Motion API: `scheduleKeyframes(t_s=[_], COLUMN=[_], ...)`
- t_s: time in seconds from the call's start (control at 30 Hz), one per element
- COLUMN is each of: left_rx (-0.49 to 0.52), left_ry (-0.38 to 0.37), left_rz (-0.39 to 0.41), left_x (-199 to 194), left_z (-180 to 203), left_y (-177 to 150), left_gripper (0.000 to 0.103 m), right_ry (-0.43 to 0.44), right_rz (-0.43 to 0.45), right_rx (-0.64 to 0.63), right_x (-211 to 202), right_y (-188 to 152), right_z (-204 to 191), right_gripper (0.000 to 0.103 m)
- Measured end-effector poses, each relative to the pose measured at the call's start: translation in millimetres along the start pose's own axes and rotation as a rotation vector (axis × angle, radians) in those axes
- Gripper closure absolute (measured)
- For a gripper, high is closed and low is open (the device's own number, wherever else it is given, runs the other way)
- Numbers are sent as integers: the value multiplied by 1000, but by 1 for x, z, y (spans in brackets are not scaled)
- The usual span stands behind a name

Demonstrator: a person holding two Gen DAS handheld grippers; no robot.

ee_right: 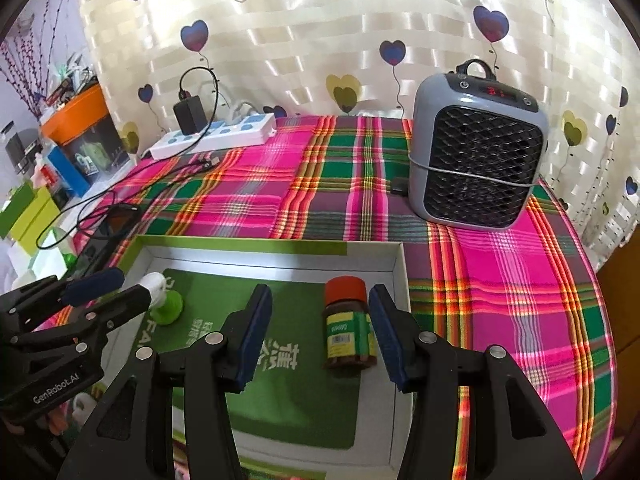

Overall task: Organize rigid objects
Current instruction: 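Open the right tool to set the jar in the box while the left tool releases the gadget, then move the right tool to the blue USB drive while the left tool reaches the white egg-shaped object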

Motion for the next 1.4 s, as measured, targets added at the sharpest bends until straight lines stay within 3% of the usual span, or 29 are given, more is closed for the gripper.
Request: scheduleKeyframes(t_s=[0.5,1.13,1.4], left_rx=[-38,-132,-134], left_ry=[1,10,-37], left_rz=[35,36,17], left_x=[-48,-79,-81], left_z=[-11,-48,-50], left_y=[-44,-105,-128], left_gripper=[61,61,61], right_ry=[5,-45,-57], right_rz=[49,18,-13], right_rx=[-12,8,12], right_x=[-45,-66,-68], right_y=[-34,-106,-130], right_z=[-9,2,4], right_gripper=[51,51,51])
Point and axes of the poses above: each gripper's, at about its wrist camera, not at the fingertips, and x roughly the way its jaws point, z to its right, y to its top, the point moved 10 cm from there along x, roughly the way its jaws point, and after that the axes turned 7 degrees about -z, right-handed, at the moved point
